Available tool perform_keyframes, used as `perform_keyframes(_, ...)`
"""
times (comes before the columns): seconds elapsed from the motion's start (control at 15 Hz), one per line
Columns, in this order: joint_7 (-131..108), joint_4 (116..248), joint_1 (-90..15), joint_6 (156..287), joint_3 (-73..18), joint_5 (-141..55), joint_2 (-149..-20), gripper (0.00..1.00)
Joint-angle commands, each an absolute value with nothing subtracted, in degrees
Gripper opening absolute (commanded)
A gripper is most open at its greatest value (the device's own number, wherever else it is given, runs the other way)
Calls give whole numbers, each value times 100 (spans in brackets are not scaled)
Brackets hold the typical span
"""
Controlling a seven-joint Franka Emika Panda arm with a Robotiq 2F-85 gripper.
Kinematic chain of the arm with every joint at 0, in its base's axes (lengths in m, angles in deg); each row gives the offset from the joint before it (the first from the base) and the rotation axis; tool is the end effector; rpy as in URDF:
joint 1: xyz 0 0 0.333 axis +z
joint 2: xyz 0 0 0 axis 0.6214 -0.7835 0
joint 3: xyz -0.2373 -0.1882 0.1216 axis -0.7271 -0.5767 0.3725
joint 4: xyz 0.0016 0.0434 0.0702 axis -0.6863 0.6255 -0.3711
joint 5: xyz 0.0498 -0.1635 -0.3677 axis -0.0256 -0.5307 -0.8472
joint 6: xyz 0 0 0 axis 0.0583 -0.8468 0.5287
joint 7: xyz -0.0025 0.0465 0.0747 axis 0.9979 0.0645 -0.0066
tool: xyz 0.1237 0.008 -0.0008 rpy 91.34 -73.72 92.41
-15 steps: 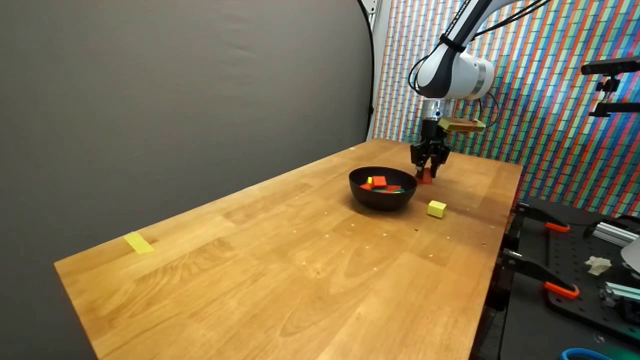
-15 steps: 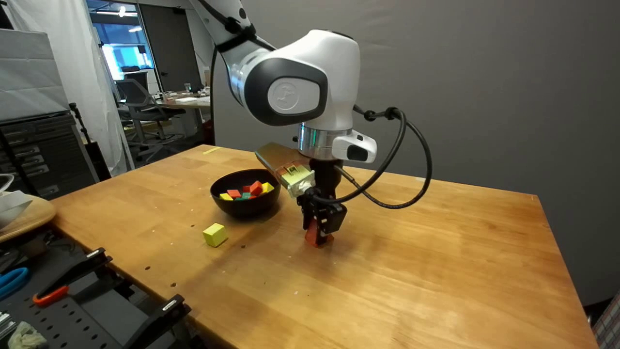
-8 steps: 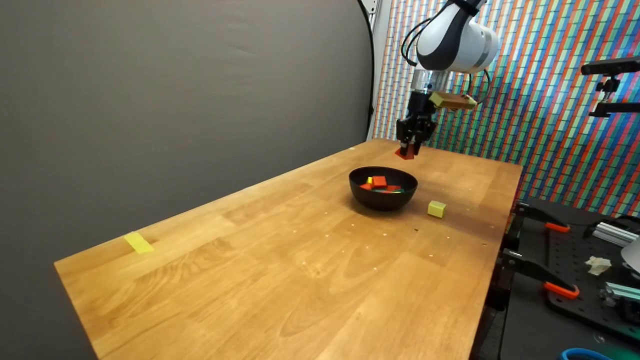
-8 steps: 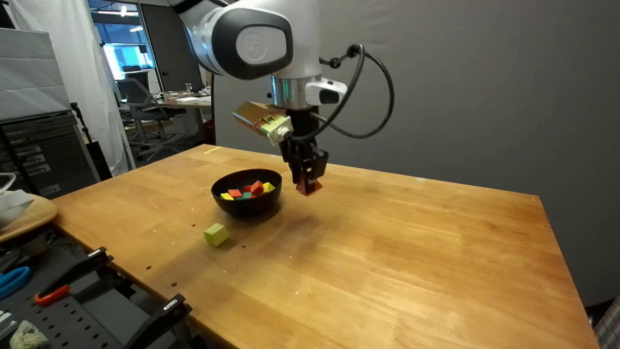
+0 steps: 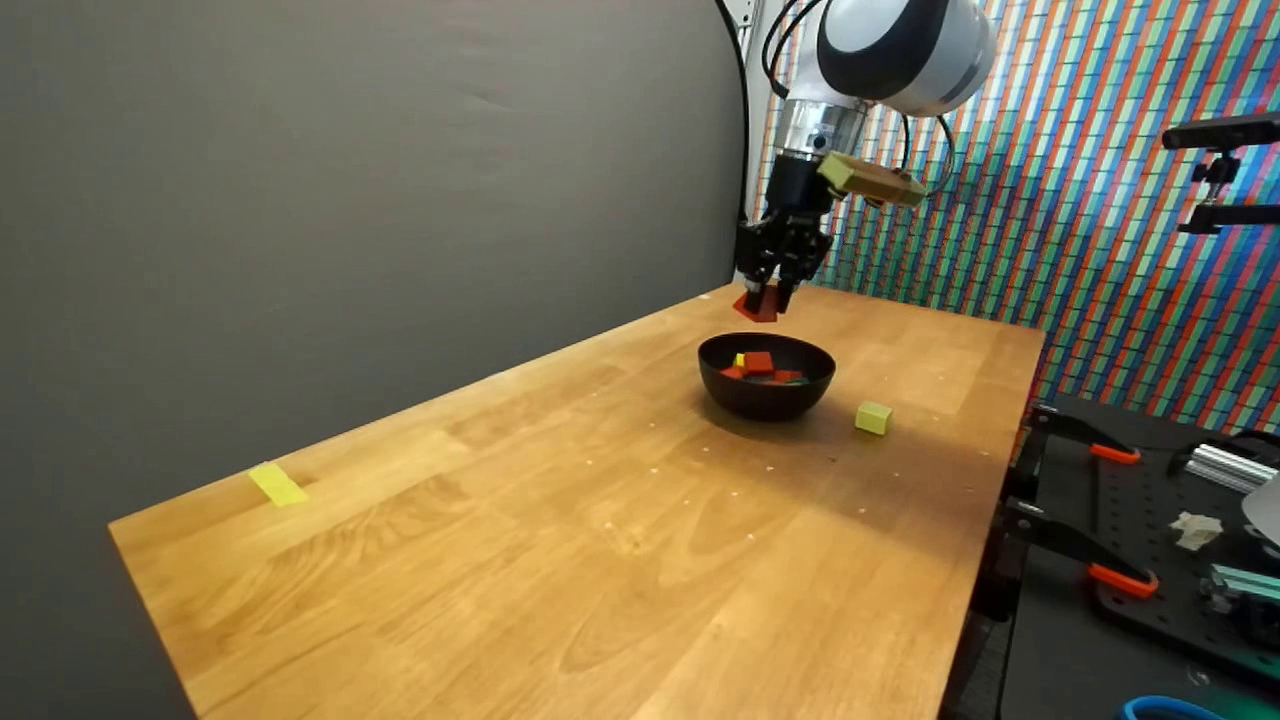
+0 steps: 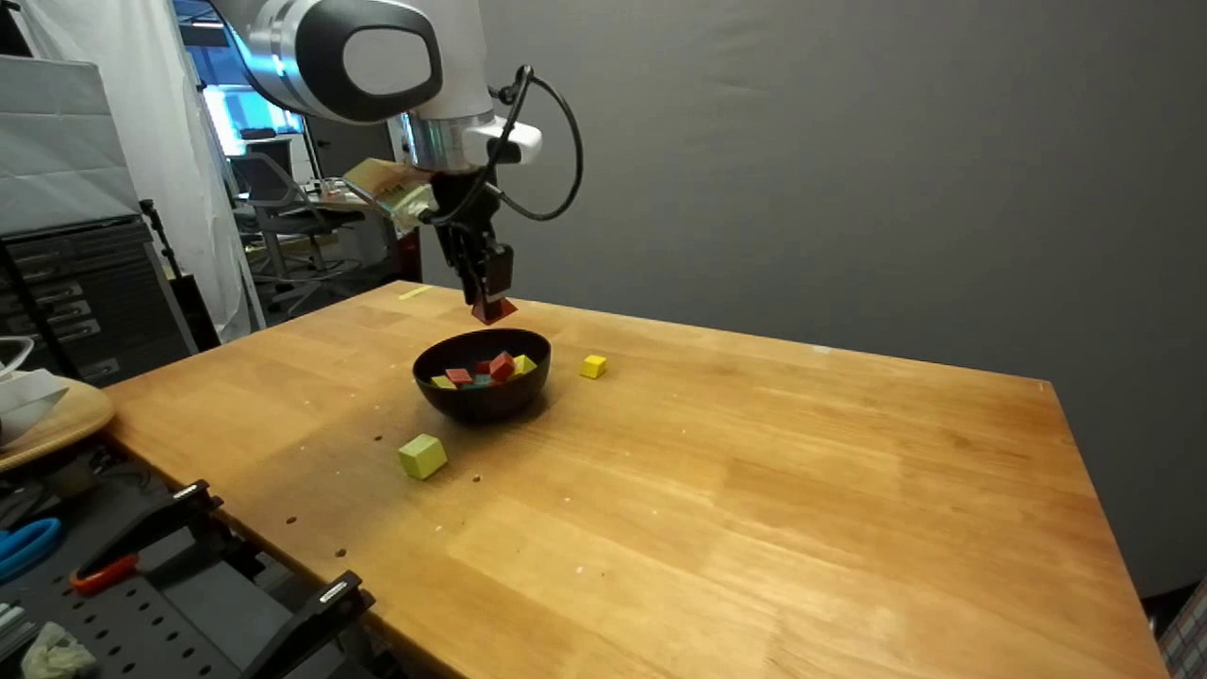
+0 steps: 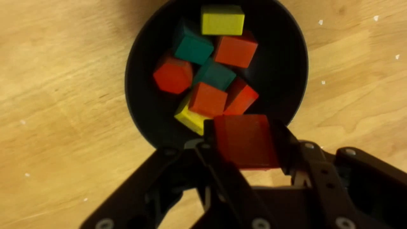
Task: Pick up all the cubes and put them in the black bowl
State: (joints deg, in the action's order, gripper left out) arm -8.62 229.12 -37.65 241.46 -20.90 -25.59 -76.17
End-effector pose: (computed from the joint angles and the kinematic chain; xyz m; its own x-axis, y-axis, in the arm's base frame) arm 0.5104 0.0246 0.2403 0.9544 -0.2859 0.0855 -0.2712 -0.9506 -0.1511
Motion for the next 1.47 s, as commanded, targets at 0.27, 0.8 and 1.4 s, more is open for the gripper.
perform_keyframes(0.27, -117, 22953, -3739, 24172, -2346, -2710, -7663, 99)
perform_keyframes(0.8, -1091, 23946, -4151, 22409, -2764, -3401, -5943, 100)
perform_keyframes(1.4, -1778, 24147, -4089, 22858, -2706, -3331, -6179, 100)
